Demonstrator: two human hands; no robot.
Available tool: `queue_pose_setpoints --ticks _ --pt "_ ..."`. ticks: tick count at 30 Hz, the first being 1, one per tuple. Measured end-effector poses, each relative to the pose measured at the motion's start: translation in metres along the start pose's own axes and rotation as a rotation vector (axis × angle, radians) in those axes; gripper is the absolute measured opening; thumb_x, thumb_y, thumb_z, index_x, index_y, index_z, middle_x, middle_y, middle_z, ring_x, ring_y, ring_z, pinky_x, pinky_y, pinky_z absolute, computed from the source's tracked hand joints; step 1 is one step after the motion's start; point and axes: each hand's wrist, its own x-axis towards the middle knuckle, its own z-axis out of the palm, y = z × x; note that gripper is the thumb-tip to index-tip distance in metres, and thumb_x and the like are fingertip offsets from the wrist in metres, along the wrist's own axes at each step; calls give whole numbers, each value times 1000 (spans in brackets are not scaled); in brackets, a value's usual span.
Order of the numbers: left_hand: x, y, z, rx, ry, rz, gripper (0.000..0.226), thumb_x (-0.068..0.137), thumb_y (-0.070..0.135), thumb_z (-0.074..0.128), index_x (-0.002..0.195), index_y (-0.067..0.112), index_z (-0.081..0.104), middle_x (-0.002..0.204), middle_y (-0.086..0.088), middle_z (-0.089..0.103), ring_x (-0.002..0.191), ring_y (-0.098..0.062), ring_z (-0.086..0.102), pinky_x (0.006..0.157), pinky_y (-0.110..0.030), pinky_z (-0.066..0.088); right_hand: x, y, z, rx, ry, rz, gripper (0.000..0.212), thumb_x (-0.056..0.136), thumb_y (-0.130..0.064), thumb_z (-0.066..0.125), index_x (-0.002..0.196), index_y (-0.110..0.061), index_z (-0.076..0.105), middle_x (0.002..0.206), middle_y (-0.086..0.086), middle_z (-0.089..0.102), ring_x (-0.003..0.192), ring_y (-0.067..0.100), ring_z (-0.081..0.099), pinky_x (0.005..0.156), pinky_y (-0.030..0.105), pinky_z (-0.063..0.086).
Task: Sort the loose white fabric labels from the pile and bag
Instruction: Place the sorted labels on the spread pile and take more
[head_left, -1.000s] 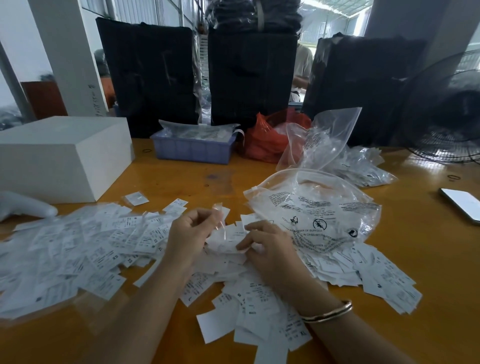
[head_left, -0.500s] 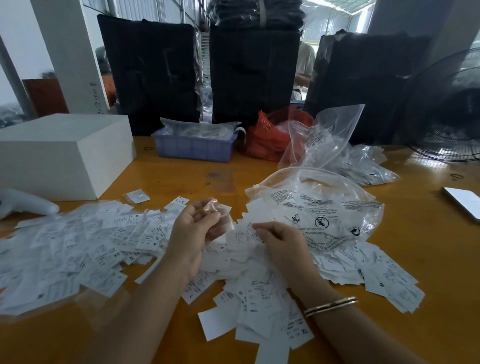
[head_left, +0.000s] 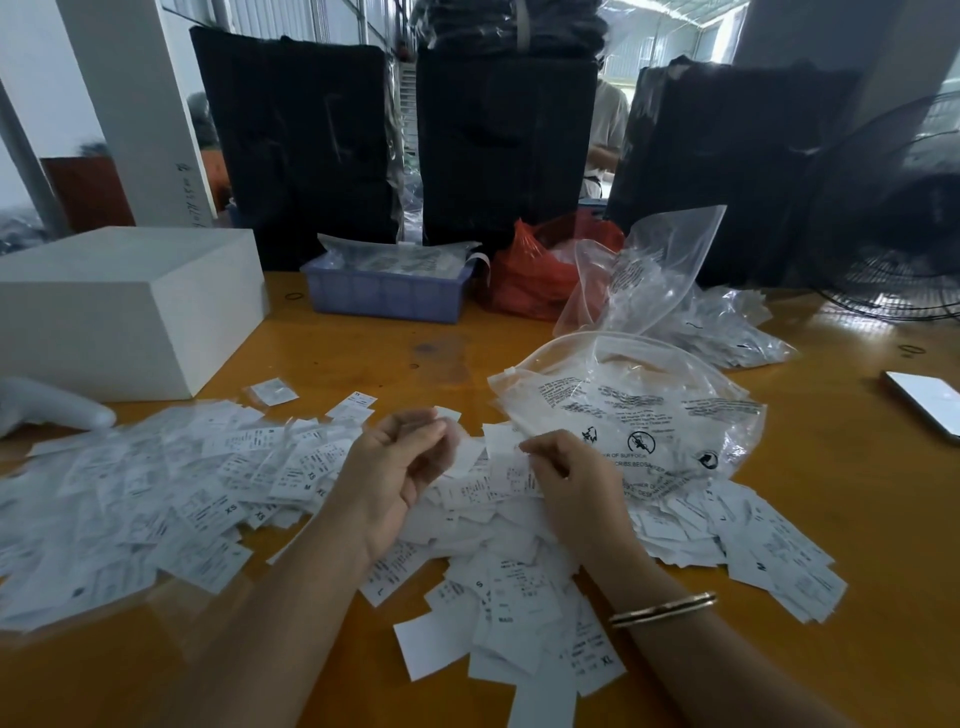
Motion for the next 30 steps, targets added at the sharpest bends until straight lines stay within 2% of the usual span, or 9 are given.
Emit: queue_pose_setpoints --ticks 3,7,10,13,17,19,21,23,30 --pt "-1 -1 0 67 9 -3 19 79 7 64 97 15 61 78 -5 73 66 -11 68 53 -21 54 1 -2 -3 128 36 28 22 92 -6 55 102 -25 61 82 -6 63 52 -3 48 46 11 39" --pt "-2 0 1 89 4 17 41 66 18 70 106 18 61 71 3 71 62 -5 66 53 -19 53 1 -7 -6 334 29 134 33 91 -2 57 110 -29 59 92 -5 63 65 -5 61 53 13 47" --pt "-2 2 2 -2 -25 24 45 67 10 69 110 14 58 73 -2 70 67 -10 68 58 -17 54 -1 -11 -5 565 -7 243 22 90 -1 58 94 -21 65 97 2 69 79 8 70 62 15 53" --pt "-2 2 4 -77 -62 20 46 69 0 65 112 12 58 84 -8 72 74 -14 70 61 -18 55 -6 -16 -6 809 -37 251 17 88 -2 61 82 -13 73 90 12 72 82 21 72 66 20 55" --pt "-3 1 6 -14 -66 34 44 79 -5 62 116 18 57 86 -8 68 73 -12 69 63 -17 54 -10 -18 -1 828 -129 284 21 86 -13 67 66 -18 73 78 10 72 79 23 70 75 29 55" --pt "-5 0 9 24 -56 44 46 74 3 67 115 20 58 87 -7 66 70 -10 67 61 -16 53 -11 -18 0 861 -164 319 21 80 -18 72 59 -18 72 73 9 71 75 21 69 77 30 54" --pt "-6 0 11 39 -39 51 47 67 9 70 112 19 60 82 -5 66 65 -8 66 57 -16 52 -11 -20 1 930 -178 336 16 71 -25 75 60 -14 71 71 9 69 70 18 67 73 28 54" --pt "-5 -1 11 77 -27 59 45 66 13 71 109 19 62 78 -4 66 61 -7 64 56 -16 52 -11 -21 1 982 -184 351 26 63 -29 75 69 -5 67 70 10 68 67 17 65 68 26 53" --pt "-4 -6 11 126 -35 85 46 63 24 73 107 19 62 67 2 64 55 -5 59 54 -17 51 -15 -20 2 982 -182 321 5 84 -3 66 80 -6 68 70 8 67 62 14 63 59 21 52"
